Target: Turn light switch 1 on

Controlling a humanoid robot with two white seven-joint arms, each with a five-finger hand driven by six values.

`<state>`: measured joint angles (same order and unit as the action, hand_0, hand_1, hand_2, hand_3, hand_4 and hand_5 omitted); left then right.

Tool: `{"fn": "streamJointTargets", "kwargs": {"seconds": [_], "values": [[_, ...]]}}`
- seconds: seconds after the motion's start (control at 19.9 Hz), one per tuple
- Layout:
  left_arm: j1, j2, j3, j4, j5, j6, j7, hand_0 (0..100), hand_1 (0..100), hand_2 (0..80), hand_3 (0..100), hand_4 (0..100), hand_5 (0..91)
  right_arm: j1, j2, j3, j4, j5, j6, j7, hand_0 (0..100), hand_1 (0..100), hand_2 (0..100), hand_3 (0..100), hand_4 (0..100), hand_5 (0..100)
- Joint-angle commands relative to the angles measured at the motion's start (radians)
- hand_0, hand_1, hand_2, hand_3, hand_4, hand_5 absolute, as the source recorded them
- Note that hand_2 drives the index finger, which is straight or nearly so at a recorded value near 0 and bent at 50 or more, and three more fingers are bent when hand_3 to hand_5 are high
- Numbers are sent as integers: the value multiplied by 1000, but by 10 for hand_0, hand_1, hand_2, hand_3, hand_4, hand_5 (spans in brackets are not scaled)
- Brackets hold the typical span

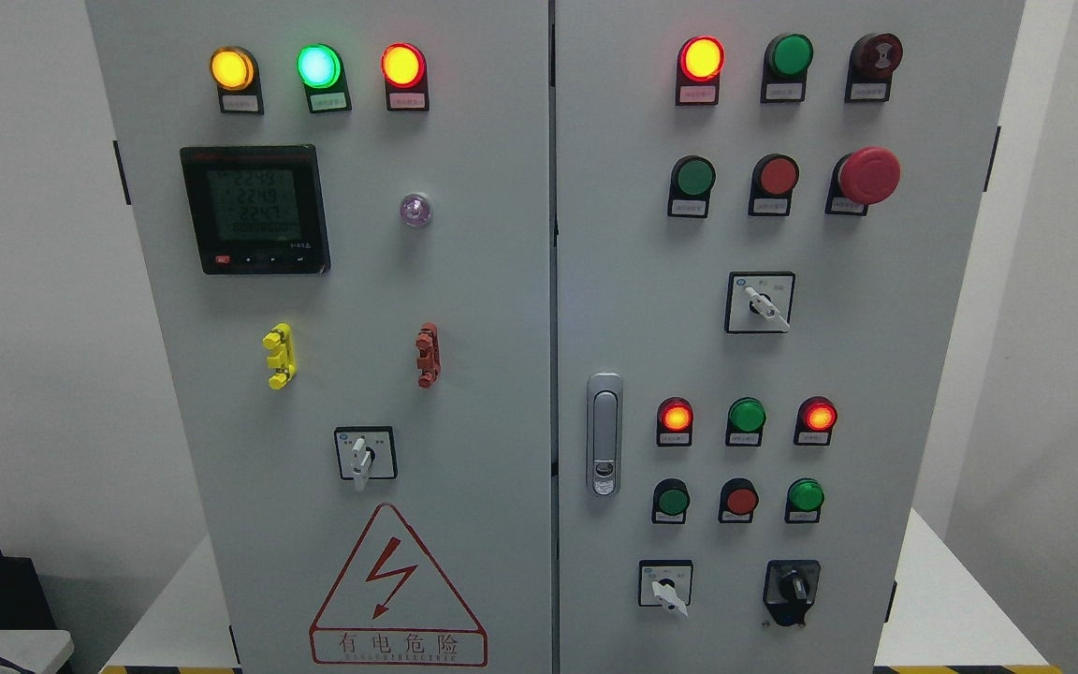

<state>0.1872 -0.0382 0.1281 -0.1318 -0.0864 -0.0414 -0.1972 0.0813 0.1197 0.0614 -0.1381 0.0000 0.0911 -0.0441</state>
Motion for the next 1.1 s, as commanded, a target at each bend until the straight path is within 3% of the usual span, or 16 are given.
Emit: {"fn": "streamJointTargets", "kwargs": {"seconds": [0.0,0.5,0.65,0.8,1.05], "values": [[0,-3,1,3,0,-2,-1,364,0,0,0,0,0,0,0,0,0,-17,-1,0,120,389,0,0,0,0],[0,-2,2,3,0,0,2,364,0,0,0,0,0,0,0,0,0,-17,-1,0,120,389,0,0,0,0],[0,-3,14,-2,5,-2,51,364,0,0,0,0,0,0,0,0,0,-17,-1,0,120,389,0,0,0,0],[0,-3,56,-15,8,-3,59,364,0,0,0,0,0,0,0,0,0,-18,-1,0,120,389,0,0,0,0],[9,-2,217,-146,2,-3,59,356,0,0,0,0,0,0,0,0,0,-18,-1,0,120,389,0,0,0,0]]}}
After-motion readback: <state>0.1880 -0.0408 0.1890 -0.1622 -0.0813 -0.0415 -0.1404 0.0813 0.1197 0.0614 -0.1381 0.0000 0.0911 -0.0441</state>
